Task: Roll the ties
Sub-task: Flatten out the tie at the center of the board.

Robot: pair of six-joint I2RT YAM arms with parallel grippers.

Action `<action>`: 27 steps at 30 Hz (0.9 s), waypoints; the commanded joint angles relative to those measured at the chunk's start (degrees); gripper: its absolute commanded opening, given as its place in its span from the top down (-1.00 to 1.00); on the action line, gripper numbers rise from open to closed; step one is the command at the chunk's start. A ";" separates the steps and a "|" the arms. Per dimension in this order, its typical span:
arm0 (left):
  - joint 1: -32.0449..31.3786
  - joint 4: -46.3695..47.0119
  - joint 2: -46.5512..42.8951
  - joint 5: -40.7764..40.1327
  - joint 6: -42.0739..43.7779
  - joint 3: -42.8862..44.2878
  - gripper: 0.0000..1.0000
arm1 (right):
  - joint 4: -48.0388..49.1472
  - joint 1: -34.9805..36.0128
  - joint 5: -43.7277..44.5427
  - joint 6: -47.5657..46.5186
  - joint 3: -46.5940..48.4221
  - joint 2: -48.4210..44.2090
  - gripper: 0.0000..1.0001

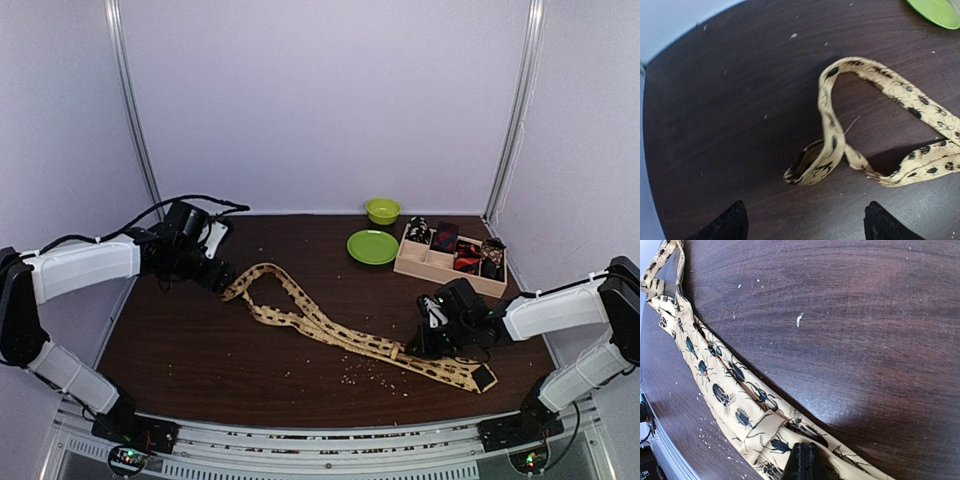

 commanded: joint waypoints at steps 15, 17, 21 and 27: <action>9.58 26.74 11.90 16.89 -21.97 -11.74 -0.34 | -10.06 -0.46 3.38 -0.51 -2.31 0.33 1.00; 9.77 26.59 13.57 16.60 -22.01 -10.55 -0.12 | -10.36 -0.55 3.56 -0.58 -2.25 0.28 1.00; 10.26 21.20 12.44 15.54 -20.26 -7.17 0.56 | -11.33 -0.72 4.05 -0.84 -2.41 -0.50 1.00; 10.11 -4.08 3.81 3.93 -9.38 4.63 1.00 | -11.97 -1.08 4.06 -1.07 -3.09 -1.42 1.00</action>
